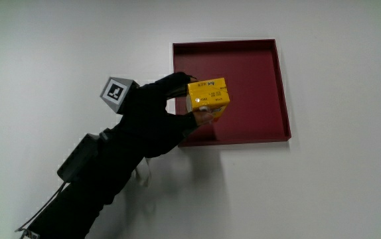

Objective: Place ice redtea

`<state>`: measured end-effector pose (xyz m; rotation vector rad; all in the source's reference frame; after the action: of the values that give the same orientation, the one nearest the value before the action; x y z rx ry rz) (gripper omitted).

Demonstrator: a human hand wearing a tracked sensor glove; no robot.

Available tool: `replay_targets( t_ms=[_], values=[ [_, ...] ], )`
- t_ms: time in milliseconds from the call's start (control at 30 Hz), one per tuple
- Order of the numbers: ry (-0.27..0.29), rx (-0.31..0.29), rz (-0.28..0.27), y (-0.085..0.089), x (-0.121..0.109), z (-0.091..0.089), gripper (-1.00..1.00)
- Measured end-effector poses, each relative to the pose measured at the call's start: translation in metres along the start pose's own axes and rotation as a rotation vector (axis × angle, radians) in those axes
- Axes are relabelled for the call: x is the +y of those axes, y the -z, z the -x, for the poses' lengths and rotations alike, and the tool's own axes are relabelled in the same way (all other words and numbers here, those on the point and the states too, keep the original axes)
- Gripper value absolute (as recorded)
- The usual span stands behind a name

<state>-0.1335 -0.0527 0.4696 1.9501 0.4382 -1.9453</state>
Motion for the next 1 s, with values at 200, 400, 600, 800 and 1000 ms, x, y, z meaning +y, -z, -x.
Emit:
replay_targets(
  t_ms=[200, 400, 600, 800, 1000],
  values=[
    [-0.039, -0.013, 0.03, 0.009, -0.003, 0.017, 0.0],
    [-0.07, -0.045, 0.04, 0.011, -0.008, 0.036, 0.0],
    [-0.092, -0.05, 0.044, 0.01, -0.012, 0.051, 0.0],
    [-0.125, -0.093, 0.052, 0.007, -0.013, 0.057, 0.0],
    [-0.139, -0.09, 0.059, 0.006, -0.013, 0.058, -0.09]
  ],
)
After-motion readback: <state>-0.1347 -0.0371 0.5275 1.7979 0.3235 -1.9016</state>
